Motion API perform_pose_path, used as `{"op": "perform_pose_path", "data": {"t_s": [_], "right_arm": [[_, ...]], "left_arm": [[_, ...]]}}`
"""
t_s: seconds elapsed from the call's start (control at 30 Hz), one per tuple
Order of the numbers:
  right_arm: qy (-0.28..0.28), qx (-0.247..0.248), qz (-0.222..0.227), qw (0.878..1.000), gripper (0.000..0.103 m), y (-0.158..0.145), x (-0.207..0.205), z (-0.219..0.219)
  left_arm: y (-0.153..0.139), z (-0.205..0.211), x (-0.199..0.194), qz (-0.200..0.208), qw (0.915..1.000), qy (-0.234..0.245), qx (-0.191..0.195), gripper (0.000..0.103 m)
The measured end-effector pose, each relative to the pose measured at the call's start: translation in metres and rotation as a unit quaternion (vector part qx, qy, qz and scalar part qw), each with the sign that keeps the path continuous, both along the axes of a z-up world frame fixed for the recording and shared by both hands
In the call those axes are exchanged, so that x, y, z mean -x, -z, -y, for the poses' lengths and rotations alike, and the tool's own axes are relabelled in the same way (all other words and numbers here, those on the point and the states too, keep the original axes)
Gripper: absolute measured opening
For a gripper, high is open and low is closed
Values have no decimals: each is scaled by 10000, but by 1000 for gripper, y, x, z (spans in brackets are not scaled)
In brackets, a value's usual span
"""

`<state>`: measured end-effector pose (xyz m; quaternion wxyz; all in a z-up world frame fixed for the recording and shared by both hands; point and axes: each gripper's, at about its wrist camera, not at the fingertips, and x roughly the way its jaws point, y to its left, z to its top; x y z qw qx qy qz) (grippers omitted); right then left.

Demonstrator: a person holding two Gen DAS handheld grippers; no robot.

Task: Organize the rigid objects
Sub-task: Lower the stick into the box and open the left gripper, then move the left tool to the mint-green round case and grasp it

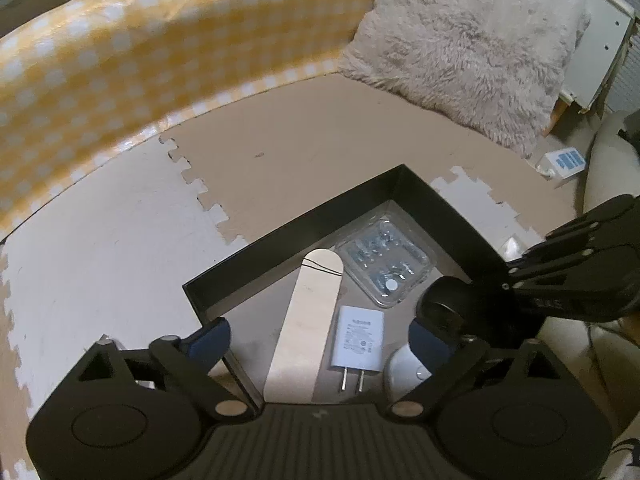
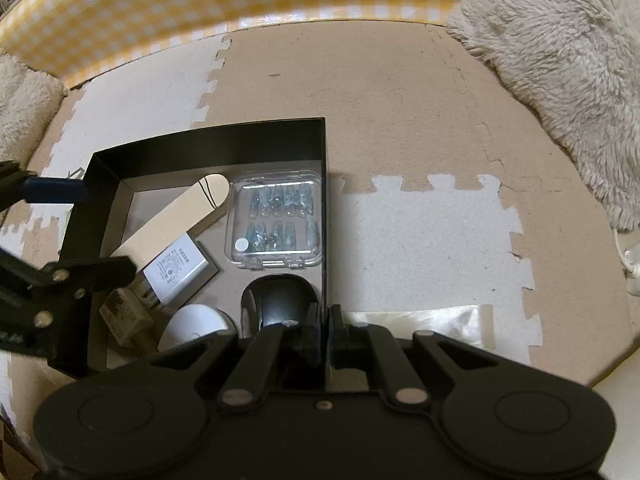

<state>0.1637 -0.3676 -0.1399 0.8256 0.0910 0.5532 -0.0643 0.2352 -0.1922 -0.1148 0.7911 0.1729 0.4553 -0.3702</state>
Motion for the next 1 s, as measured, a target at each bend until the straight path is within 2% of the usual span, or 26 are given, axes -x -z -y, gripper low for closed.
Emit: {"op": "perform_pose_path", "data": {"t_s": [0.13,0.6,1.0], "right_arm": [[2,0,0,10000,4,0,0,0],[-25,41,-15,10000,4,0,1,1],[-34,59,-21,10000,4,0,1,1]], "left_arm": [[-5,-7,7,17,10000,-84,20,103],[-25,-29,33,74,9991,-329,243,103],[-49,-56,57,462,9971,-240,555,103]]}}
